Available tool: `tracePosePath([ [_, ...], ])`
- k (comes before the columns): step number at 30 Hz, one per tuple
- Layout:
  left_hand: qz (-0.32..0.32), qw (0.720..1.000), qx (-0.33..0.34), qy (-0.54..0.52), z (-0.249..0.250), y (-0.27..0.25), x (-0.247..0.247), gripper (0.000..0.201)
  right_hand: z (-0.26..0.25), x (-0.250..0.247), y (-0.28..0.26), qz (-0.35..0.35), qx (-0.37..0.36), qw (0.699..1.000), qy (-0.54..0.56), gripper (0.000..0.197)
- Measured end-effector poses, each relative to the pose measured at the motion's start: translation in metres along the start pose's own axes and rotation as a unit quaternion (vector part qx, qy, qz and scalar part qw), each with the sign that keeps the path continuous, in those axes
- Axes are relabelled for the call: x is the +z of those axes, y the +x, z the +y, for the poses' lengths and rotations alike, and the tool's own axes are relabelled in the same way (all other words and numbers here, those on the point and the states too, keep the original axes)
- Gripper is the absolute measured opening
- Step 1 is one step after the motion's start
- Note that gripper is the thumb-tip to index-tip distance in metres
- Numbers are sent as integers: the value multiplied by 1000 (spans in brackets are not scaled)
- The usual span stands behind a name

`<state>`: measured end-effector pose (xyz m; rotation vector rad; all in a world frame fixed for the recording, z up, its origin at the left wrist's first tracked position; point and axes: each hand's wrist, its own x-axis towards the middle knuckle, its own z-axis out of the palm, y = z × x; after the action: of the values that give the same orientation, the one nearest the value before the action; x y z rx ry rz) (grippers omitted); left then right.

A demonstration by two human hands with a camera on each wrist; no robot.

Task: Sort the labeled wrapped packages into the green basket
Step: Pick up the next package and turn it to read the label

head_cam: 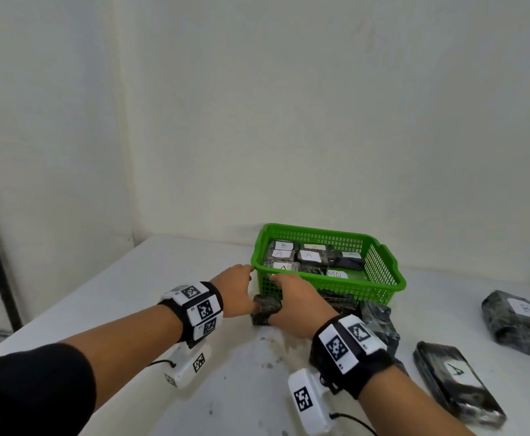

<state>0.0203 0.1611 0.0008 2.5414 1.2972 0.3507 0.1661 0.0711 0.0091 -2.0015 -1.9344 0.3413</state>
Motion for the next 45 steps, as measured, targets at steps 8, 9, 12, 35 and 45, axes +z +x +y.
tracePosePath([
  [8, -58, 998, -14, 15, 9, 5, 21, 44, 4, 10, 24, -67, 59, 994, -70, 42],
  [9, -63, 998, -19, 15, 9, 7, 23, 39, 5, 12, 27, -64, 60, 994, -66, 39],
  [12, -63, 998, -26, 1, 6, 10, 23, 39, 5, 14, 32, -64, 61, 995, -51, 38],
  [35, 6, 753, 17, -658, 28, 8, 17, 33, 59, -20, -1, 151, 46, 813, 561, 13],
  [45, 19, 752, 34, -658, 59, 15, 35, 29, 90, -30, -8, 64, 86, 801, 589, 28],
])
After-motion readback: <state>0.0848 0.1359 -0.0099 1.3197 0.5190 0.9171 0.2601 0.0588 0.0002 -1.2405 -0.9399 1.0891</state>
